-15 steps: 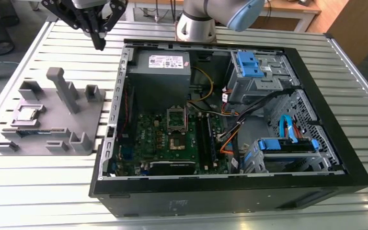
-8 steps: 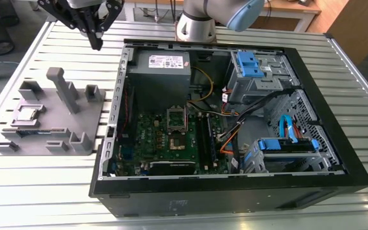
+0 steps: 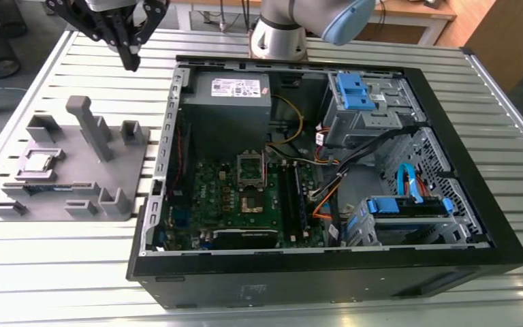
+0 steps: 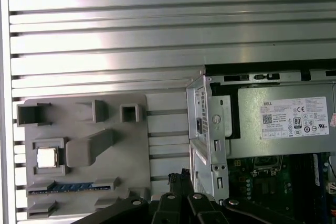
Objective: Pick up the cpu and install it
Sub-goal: 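Reach for the cpu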
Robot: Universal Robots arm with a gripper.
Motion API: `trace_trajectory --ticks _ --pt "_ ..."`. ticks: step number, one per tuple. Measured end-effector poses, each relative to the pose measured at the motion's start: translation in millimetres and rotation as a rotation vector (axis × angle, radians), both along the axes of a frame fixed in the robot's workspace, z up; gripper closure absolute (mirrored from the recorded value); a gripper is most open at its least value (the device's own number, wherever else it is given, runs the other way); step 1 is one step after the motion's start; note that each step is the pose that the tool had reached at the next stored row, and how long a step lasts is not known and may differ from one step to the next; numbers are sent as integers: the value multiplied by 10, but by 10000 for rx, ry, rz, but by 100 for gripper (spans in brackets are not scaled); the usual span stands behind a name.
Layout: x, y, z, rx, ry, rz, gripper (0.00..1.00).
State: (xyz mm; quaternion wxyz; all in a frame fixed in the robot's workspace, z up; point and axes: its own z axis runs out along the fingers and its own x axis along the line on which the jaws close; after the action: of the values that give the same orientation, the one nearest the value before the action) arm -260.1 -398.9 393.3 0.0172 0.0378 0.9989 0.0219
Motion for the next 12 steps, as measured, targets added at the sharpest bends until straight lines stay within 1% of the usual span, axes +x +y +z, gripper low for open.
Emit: trace_trajectory --ticks 12 --pt "-107 0 1 -1 -7 0 89"
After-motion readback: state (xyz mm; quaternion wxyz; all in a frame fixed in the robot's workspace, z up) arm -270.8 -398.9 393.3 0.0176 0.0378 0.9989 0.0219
